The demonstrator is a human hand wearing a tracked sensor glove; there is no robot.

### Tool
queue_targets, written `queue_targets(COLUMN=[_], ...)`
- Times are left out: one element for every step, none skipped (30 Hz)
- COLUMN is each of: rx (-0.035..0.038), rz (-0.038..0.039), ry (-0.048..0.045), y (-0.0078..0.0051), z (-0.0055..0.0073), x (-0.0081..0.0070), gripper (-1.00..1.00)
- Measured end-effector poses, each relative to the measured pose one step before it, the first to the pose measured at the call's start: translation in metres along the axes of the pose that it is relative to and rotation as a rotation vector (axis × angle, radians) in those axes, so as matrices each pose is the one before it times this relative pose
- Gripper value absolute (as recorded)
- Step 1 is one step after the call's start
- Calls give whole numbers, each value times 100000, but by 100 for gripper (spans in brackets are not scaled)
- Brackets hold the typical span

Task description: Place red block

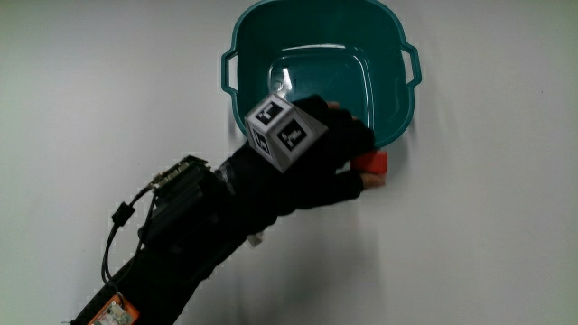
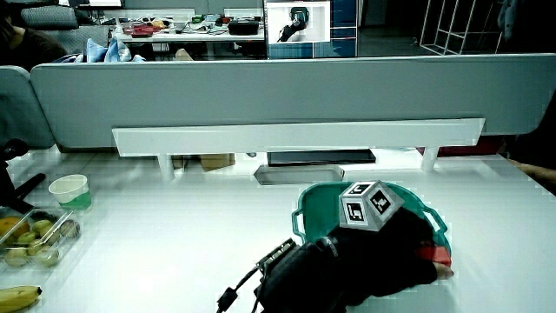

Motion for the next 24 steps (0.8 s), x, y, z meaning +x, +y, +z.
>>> queue_targets(rx=[1116, 801, 872, 2577, -702, 895, -1486, 1530, 791, 650, 1368, 463, 1404, 987, 1851, 48, 435, -120, 189, -227, -756, -943, -1492, -856], rz=[1678, 1425, 913, 262, 780, 4131, 2318, 1031, 406, 1484, 263, 1038, 423, 1423, 414, 2491, 1189, 1498, 1632, 733, 1803, 2324, 2975, 1262], ry=[-2571, 424, 880, 6153, -7101, -896, -3002, 791, -896, 1436, -2, -1257, 735, -306, 1235, -72, 665, 380, 1466, 434, -514, 917, 635, 596], y=[121, 103, 184, 165, 246, 84, 318, 216, 262, 195, 283, 143, 134, 96, 104, 104, 190, 164, 188, 255, 253, 220, 370, 272], z=[145, 280, 228, 434, -8, 289, -65, 261, 54, 169, -19, 114, 45, 14, -16, -45, -97, -49, -100, -181, -234, -164, -294, -188], x=[-421, -296, -362, -219, -578, -209, -543, -153, -287, -158, -402, -190, -227, -263, -251, -241, -319, -228, -256, -341, -391, -315, -501, -356], gripper=[0, 0, 0, 0, 0, 0, 0, 0, 0, 0, 0, 0, 0, 0, 0, 0, 0, 0, 0, 0, 0, 0, 0, 0])
